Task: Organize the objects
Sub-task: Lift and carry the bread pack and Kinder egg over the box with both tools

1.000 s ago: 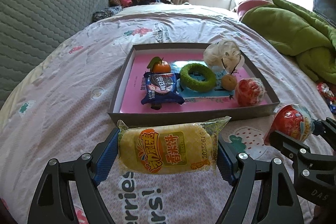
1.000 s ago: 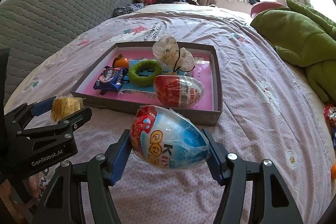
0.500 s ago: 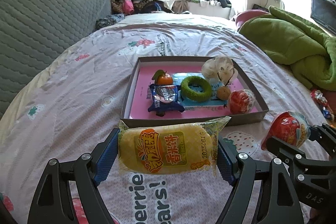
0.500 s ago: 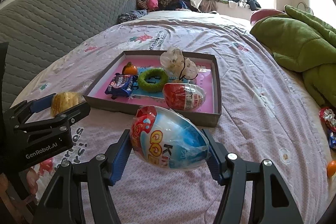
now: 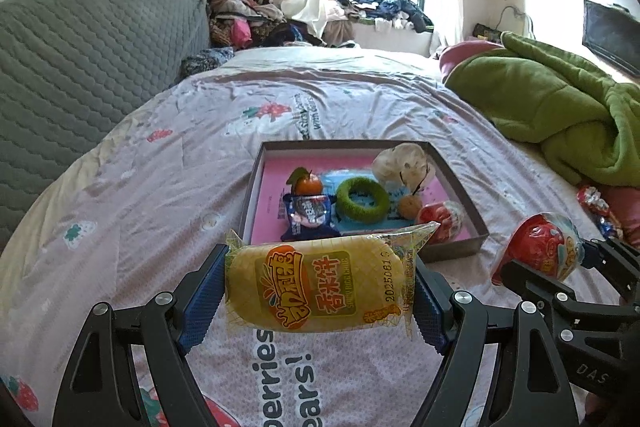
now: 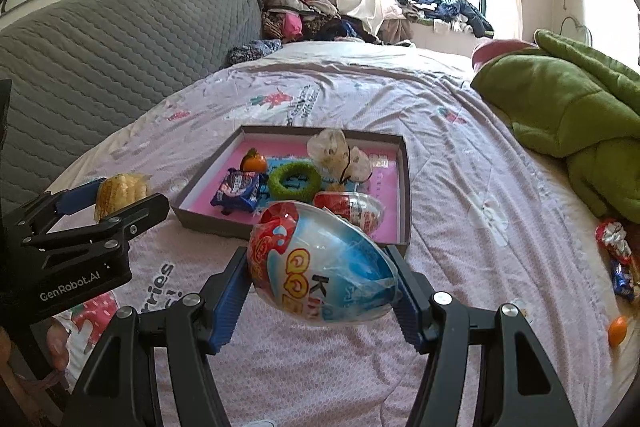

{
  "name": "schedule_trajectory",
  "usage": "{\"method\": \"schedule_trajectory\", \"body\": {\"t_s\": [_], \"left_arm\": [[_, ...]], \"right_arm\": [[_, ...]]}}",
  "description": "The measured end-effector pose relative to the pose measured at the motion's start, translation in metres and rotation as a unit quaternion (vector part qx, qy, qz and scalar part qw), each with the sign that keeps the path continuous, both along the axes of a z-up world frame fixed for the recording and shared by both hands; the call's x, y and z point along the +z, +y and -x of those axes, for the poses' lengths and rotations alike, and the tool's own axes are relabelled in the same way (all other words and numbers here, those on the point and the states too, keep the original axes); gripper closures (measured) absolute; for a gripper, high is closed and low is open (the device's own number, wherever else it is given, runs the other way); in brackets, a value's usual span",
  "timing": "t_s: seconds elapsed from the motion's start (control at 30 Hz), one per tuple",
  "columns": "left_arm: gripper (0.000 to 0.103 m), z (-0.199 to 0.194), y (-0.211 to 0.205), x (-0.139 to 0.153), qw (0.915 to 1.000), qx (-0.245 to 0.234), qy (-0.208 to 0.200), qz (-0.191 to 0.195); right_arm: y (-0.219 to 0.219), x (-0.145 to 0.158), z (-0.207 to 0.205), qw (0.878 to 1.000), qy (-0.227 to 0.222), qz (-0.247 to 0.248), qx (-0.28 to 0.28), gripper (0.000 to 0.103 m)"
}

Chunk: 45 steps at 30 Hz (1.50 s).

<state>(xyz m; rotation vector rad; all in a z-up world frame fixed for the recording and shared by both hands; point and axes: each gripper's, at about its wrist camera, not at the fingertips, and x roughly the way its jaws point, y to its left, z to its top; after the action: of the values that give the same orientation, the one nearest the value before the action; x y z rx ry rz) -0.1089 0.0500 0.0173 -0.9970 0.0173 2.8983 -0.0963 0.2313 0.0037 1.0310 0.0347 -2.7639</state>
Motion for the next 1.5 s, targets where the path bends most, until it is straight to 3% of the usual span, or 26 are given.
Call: {"method": "schedule_trajectory", "body": {"t_s": [0.73,1.5], "left_arm": [[0.020,0.028,0.004,0.059,0.9989,-0.010,0.044,0.012],[0.020,0.093,-0.002,0.070,0.9981,-0.002,0.057,0.023]], "right_arm": [[-0.009,0.063,0.025,0.998,0.058,-0.019,0.012,0.038],[-0.013,0.076,0.086,0.997,0.071,-0.028,0.004,0.038]]}}
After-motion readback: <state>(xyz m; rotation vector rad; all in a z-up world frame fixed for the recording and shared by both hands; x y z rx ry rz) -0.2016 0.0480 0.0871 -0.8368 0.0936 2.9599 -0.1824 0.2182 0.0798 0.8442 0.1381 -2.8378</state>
